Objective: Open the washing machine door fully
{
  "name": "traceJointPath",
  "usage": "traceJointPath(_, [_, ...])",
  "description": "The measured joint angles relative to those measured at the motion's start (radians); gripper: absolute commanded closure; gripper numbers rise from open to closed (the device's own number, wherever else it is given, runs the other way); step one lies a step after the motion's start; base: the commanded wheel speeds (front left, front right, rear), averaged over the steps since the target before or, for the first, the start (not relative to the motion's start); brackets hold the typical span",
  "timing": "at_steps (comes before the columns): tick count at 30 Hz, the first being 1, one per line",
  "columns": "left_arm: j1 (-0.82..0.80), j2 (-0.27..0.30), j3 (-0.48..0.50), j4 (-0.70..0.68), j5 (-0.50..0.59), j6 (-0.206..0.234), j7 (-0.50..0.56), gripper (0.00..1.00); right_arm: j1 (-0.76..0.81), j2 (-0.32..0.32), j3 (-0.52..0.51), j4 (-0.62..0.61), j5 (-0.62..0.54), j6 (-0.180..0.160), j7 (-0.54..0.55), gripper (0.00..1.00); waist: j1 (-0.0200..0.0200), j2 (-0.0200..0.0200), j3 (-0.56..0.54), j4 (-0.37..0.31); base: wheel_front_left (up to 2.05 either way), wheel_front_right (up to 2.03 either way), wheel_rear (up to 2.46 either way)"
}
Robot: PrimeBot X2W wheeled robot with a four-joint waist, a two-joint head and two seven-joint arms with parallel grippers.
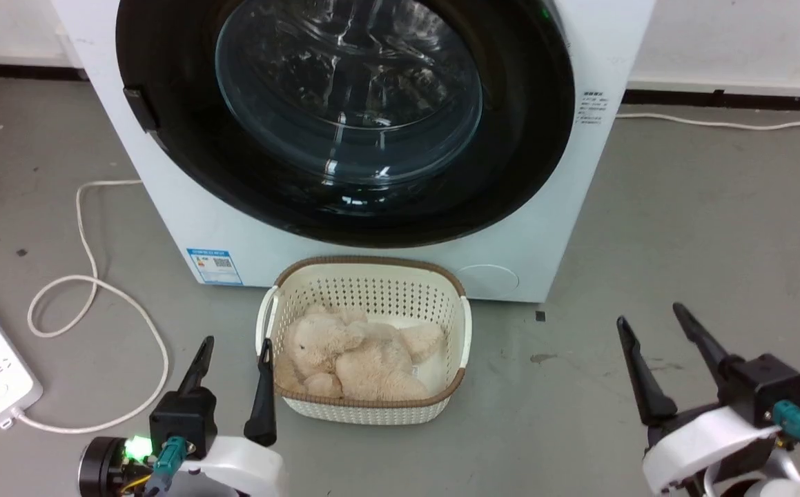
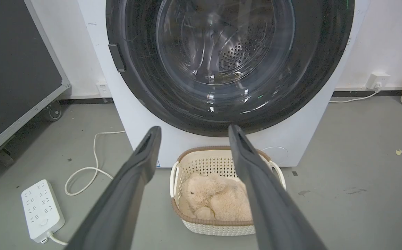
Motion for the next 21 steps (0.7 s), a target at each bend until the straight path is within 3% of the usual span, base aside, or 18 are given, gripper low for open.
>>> traceJointPath(15, [-0.039,0.001,-0.037,-0.030,0.001,0.030,-0.033,0.00,-0.140,-0.040,-0.009,0.005,0.106,0.000,0.008,0.00,0.0001,0.0000,0.074,0.020,0.00,0.00,0.00])
traceJointPath(16, [-0.040,0.001,-0.039,-0.030,0.001,0.033,-0.037,0.00,-0.153,-0.041,-0.011,0.009,0.118,0.000,0.012,0.34,0.0001,0.0000,0.079,0.021,0.00,0.00,0.00])
traceJointPath(17, [-0.042,0.001,-0.041,-0.031,0.001,0.035,-0.038,0.00,-0.165,-0.043,-0.015,0.012,0.130,0.000,0.017,0.96,0.0001,0.0000,0.084,0.023,0.00,0.00,0.00])
traceJointPath(21, [-0.053,0.001,-0.052,-0.035,0.001,0.041,-0.046,0.00,-0.218,-0.054,-0.031,0.036,0.182,0.000,0.039,1.00,0.0001,0.0000,0.102,0.031,0.00,0.00,0.00])
